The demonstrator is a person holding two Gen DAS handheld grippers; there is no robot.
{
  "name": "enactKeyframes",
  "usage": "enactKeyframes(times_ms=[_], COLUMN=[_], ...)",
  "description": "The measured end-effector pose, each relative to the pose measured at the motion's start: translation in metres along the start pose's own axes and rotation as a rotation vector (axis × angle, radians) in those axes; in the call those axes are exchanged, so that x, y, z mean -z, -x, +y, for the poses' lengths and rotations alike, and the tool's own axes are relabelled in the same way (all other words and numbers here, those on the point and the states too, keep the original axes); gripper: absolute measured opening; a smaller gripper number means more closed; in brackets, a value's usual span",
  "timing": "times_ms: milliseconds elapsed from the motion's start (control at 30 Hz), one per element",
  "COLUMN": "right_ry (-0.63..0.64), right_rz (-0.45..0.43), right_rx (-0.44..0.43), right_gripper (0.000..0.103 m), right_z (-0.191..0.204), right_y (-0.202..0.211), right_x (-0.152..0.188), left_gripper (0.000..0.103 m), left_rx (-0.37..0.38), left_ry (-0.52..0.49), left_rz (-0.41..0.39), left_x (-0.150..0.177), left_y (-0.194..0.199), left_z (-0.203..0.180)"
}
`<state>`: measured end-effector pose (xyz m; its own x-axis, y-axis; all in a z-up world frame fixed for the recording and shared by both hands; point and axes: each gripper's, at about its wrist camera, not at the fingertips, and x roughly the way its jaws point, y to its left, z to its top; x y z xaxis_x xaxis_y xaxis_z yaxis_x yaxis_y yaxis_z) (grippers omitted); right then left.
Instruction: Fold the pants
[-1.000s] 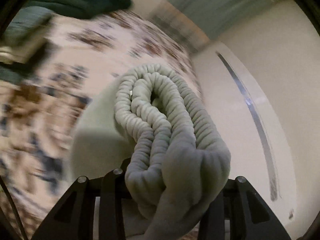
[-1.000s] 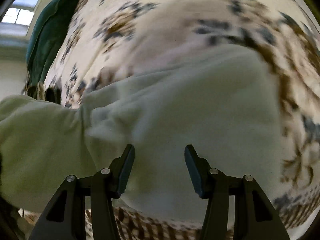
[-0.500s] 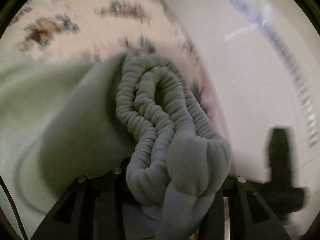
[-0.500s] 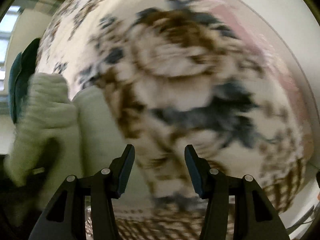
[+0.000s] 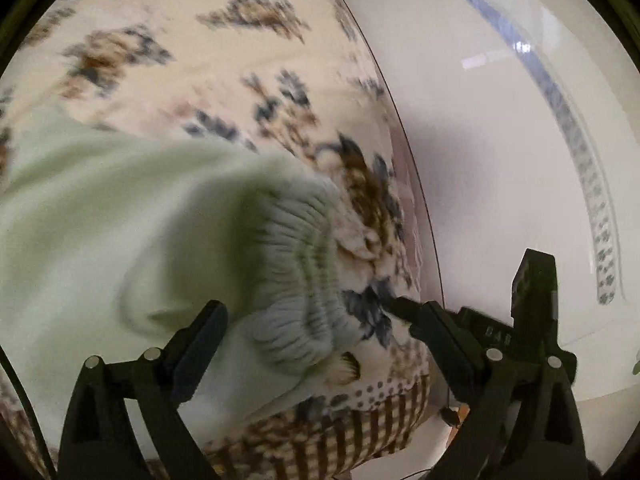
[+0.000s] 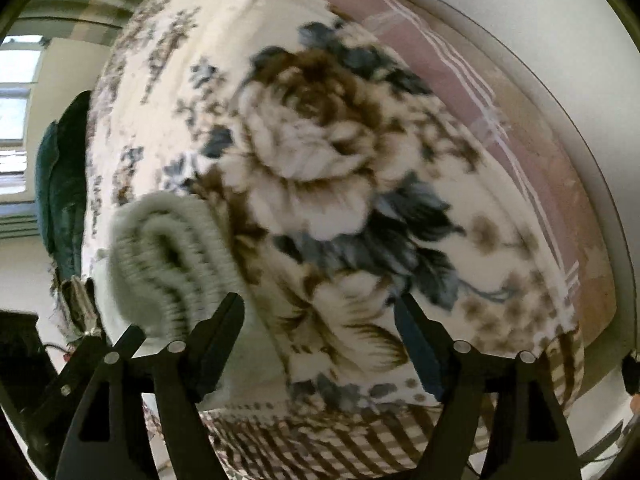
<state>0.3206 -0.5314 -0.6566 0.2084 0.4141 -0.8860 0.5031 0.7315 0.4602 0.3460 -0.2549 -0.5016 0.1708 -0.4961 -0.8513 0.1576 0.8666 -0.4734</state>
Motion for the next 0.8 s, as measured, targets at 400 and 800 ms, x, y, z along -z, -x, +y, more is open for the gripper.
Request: enactKeyframes(times_ms=[400,800], right_ry=[0.244,0.268], right_rz=[0.079,0.155], right_rx=[-0.211,0.163], right_gripper=[0.088,0.029], right_z=[0.13,0.087], right_y=[-0.044,-0.067], right_x=[-0.003,-0.009], left_gripper=[0.098,0.102], left_rx=[-0.385,-0.256], left_ry=[0.211,0.242], left_rz=[-0.066,0.044], left_x=[-0.019,0.005], left_y=[0.065,0.013], left_z=[0.159,0.171])
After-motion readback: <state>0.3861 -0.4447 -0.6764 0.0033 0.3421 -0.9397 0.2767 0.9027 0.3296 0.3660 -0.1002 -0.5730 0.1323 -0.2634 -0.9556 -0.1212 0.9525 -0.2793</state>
